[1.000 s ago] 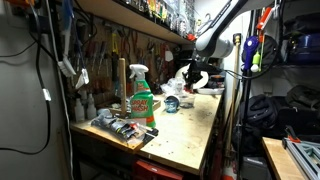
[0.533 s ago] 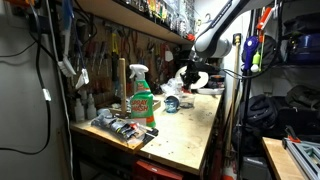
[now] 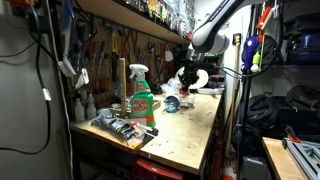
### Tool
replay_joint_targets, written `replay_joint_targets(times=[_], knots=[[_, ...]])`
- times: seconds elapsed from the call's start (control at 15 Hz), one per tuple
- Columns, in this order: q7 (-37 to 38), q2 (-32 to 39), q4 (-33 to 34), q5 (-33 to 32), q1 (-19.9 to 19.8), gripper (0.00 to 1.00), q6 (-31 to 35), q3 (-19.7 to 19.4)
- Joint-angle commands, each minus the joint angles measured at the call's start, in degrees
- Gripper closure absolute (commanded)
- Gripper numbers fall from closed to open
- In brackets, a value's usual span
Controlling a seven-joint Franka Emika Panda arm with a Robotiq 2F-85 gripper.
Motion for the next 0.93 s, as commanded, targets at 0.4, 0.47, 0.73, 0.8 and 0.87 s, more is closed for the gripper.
replay_joint_targets(times=[0.4,0.47,0.73,0.8,0.87], knots=[[-6.08,1.7,4.58,8.32,-1.1,0.97,-8.02,-1.8],[-6.92,2.06,5.13,9.26,-1.21,0.97,-8.72,-2.0],[-9.48,4.54,7.46,12.09,-1.9,0.97,-11.46,-2.37],[-9.89,5.2,8.05,12.75,-2.15,0.97,-12.17,-2.37],[-10.09,5.94,8.78,13.17,-2.41,0.97,-12.7,-2.4]])
